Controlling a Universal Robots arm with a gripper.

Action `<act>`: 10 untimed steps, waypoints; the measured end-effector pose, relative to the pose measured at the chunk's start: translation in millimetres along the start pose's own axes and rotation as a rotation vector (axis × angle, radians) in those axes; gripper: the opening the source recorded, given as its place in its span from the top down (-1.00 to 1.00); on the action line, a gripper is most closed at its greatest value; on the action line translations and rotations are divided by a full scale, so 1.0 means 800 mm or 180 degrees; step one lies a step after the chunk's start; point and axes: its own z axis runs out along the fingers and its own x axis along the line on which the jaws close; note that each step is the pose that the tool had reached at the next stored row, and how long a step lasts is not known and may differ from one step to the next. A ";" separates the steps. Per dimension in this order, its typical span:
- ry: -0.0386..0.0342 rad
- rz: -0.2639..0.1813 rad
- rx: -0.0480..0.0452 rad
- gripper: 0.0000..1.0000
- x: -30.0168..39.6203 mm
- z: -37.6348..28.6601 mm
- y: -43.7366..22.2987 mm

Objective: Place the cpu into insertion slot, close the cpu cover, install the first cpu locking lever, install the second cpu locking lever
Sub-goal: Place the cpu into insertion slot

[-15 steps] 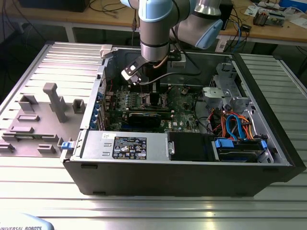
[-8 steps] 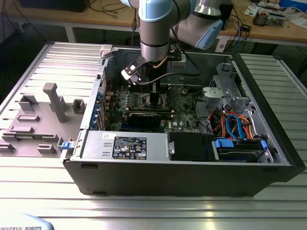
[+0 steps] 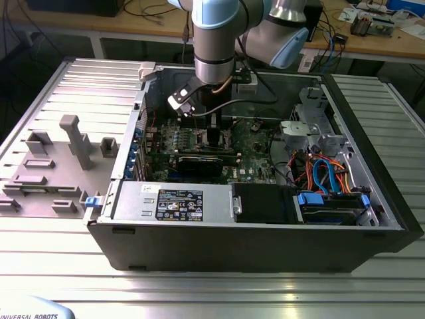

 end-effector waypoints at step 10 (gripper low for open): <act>-0.0001 0.0007 0.0000 -0.08 0.0016 0.0006 0.0013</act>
